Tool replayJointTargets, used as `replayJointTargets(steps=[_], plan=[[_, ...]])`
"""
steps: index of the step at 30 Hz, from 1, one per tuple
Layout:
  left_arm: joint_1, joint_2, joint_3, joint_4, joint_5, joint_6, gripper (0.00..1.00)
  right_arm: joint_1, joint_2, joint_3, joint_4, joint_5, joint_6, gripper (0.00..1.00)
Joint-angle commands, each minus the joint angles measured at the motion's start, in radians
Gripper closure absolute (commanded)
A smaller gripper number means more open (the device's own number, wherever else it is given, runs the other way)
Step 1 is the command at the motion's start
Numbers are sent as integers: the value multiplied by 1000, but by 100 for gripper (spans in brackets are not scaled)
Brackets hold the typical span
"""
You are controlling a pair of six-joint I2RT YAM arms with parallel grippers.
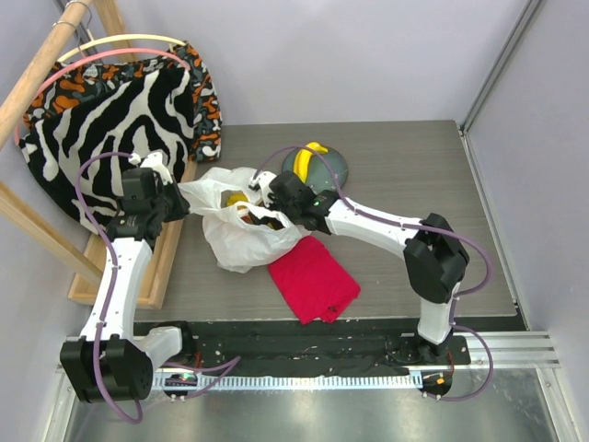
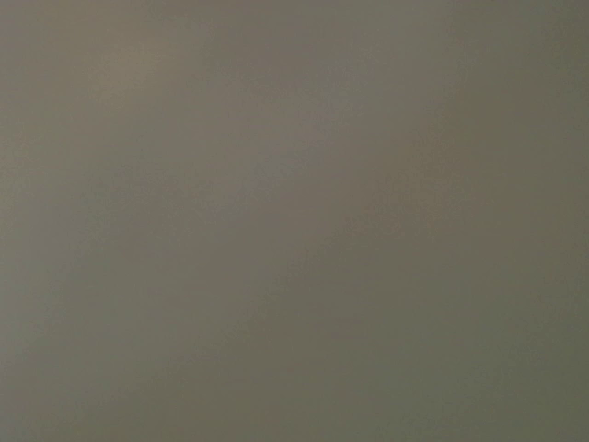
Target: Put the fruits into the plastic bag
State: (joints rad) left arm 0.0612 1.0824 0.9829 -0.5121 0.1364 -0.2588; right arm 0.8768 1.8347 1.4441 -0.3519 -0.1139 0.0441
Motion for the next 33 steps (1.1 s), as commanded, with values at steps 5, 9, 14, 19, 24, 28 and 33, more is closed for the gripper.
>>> replayJointTargets(steps=[5,9,14,19,24,28,33], plan=[[3,1,14,43,23,-11,100,-1,32,38,8,66,20,43],[5,1,14,41,22,-10,100,2,21,24,11,68,10,29],[6,4,14,41,23,-11,100,4,-3,-1,47,69,-1,5],[5,5,14,41,22,-11,100,2,-26,-8,70,59,7,5],[5,5,14,40,23,-11,100,4,-78,-37,126,51,22,7],[5,4,14,40,26,-13,100,2,-162,-86,194,45,34,11],[5,4,14,40,28,-11,100,4,-262,-158,304,23,33,19]])
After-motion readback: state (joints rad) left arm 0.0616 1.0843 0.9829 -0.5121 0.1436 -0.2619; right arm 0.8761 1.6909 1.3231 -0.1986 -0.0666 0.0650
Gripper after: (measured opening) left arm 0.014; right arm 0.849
